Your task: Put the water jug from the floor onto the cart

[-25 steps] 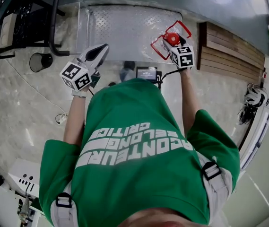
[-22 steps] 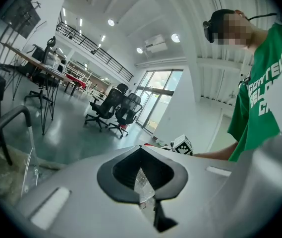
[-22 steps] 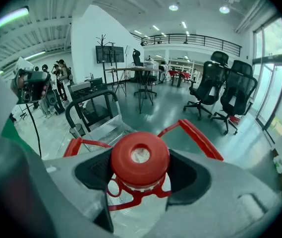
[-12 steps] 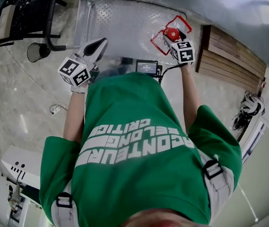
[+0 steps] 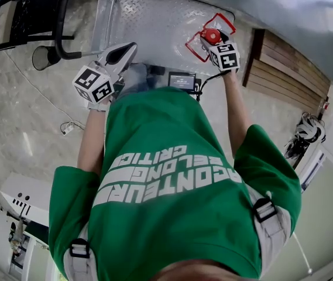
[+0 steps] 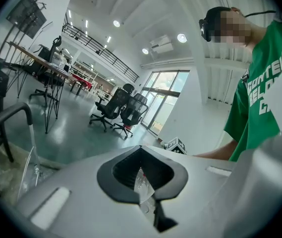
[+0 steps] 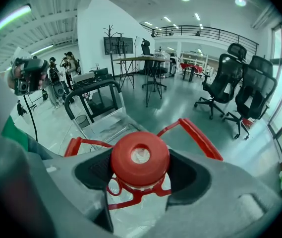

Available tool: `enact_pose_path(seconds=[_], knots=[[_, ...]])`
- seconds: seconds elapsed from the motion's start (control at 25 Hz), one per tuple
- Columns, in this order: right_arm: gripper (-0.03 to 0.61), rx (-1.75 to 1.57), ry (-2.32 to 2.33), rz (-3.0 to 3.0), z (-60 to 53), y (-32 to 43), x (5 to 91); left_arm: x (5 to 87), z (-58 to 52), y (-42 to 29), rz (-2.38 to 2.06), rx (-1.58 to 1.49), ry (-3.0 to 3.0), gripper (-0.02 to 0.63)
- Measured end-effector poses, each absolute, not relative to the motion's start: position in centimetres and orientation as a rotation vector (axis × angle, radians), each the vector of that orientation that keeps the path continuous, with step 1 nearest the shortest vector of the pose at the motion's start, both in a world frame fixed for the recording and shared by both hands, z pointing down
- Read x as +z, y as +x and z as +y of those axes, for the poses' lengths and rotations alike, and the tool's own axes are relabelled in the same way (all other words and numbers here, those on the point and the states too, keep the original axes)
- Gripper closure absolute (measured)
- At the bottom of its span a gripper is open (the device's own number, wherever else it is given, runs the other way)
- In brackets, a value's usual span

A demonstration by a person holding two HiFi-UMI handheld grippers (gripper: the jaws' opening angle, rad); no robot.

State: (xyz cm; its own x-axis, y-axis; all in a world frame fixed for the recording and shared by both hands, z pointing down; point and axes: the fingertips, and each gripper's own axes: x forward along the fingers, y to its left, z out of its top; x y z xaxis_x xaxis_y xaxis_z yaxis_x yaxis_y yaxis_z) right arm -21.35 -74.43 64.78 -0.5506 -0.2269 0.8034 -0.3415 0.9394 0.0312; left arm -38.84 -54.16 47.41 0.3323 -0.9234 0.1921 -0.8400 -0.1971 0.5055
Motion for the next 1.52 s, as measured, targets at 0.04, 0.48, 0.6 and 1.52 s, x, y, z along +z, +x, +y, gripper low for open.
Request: enact_pose_path(seconds=[0.04, 0.48, 0.6, 1.52], knots=[[0.278, 0.158, 0.394, -2.169, -74.4, -21.6, 65.2, 47.4, -54.3, -38.9, -1.539, -0.206, 2.076, 0.598], [0.278, 0.146, 0.309, -2.121, -74.2, -26.6, 68.5, 48.3, -55.7, -40.2, -1.492, -0.203, 2.073, 0.598], [0.278, 0.125, 0.263, -2.095, -74.1, -28.5, 70.1, 48.6, -56.1, -41.0, -1.487, -0.209, 2.066, 0.598], [0.278, 0.001, -0.069, -1.890, -69.9, -40.7, 82.7, 51.2, -55.8, -47.6, -1.478, -0.210, 1.972, 0.598]])
